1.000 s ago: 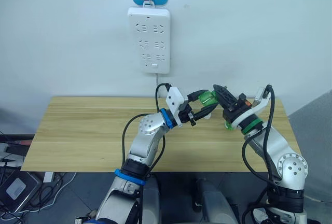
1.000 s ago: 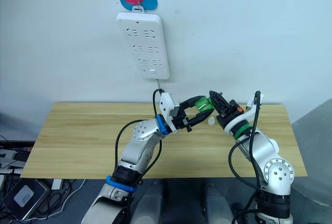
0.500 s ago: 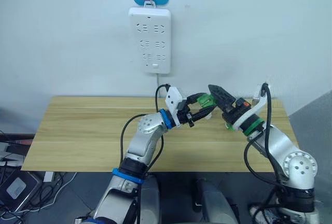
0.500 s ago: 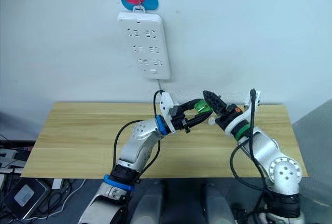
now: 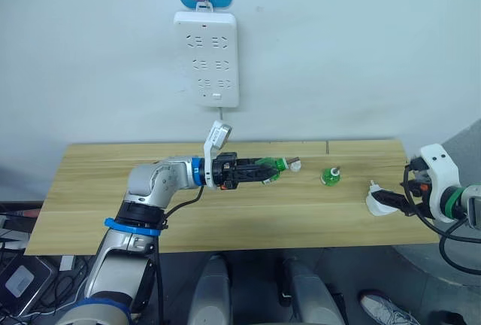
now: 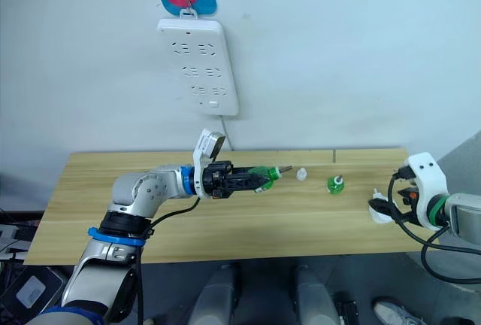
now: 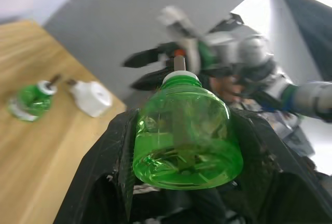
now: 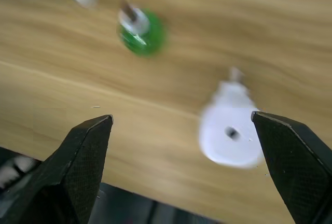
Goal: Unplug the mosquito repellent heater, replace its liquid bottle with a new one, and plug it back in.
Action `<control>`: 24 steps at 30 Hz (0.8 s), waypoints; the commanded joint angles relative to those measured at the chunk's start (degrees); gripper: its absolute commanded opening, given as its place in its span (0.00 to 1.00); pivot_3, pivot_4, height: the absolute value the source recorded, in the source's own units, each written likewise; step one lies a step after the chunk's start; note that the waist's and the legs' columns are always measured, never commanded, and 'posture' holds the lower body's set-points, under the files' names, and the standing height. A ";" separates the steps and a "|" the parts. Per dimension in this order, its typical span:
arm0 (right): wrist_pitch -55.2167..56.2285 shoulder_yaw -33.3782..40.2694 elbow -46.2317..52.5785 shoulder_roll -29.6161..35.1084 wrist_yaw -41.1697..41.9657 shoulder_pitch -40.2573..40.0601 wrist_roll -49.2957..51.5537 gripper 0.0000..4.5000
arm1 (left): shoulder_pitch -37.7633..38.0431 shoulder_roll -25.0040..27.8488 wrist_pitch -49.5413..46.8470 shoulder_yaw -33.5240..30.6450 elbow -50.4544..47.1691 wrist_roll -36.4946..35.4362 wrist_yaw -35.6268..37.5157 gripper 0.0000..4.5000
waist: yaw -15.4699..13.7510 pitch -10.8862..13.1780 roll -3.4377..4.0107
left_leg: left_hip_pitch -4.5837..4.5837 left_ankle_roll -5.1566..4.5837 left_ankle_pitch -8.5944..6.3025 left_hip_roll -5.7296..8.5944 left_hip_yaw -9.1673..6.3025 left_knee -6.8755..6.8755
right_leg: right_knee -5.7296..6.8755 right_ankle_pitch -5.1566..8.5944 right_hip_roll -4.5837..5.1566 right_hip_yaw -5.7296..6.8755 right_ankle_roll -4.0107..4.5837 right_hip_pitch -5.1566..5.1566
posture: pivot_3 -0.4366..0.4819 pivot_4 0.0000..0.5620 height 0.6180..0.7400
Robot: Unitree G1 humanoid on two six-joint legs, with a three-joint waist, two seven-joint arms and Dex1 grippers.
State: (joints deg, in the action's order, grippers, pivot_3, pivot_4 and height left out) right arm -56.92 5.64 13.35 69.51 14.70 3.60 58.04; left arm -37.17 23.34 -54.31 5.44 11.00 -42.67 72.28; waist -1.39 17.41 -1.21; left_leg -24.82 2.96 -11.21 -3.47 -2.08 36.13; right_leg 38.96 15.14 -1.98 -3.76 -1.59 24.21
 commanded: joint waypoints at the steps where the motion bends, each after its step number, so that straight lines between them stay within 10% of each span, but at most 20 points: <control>1: 0.66 -3.05 -3.91 -0.56 6.10 3.04 -7.12 1.00 | -0.93 -0.45 0.99 0.39 -1.65 -0.04 1.02 0.50 | 0.03 0.10 -0.07 | 0.00 0.00 0.00 0.00 0.05 0.00 | 0.00 0.00 0.02 -0.04 0.00 0.01 | 0.68 0.59 1.00; 24: 1.26 -11.41 -26.75 -13.16 20.43 17.28 -32.86 1.00 | 3.41 1.11 -2.05 -0.94 -9.40 -1.93 -2.19 0.50 | -0.40 1.03 -0.03 | -0.01 0.00 0.00 0.01 0.13 -0.05 | -0.01 0.03 0.04 -0.14 -0.05 0.08 | 0.76 0.64 1.00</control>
State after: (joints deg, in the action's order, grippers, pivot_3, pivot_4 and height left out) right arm -56.50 -5.88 -12.34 56.35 34.03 20.43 26.96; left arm -34.08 24.02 -55.90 5.48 4.50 -42.80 69.91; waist -1.79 18.45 -1.25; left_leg -24.83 2.97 -11.22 -3.46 -1.94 36.06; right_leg 38.95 15.17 -1.94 -3.92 -1.64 24.29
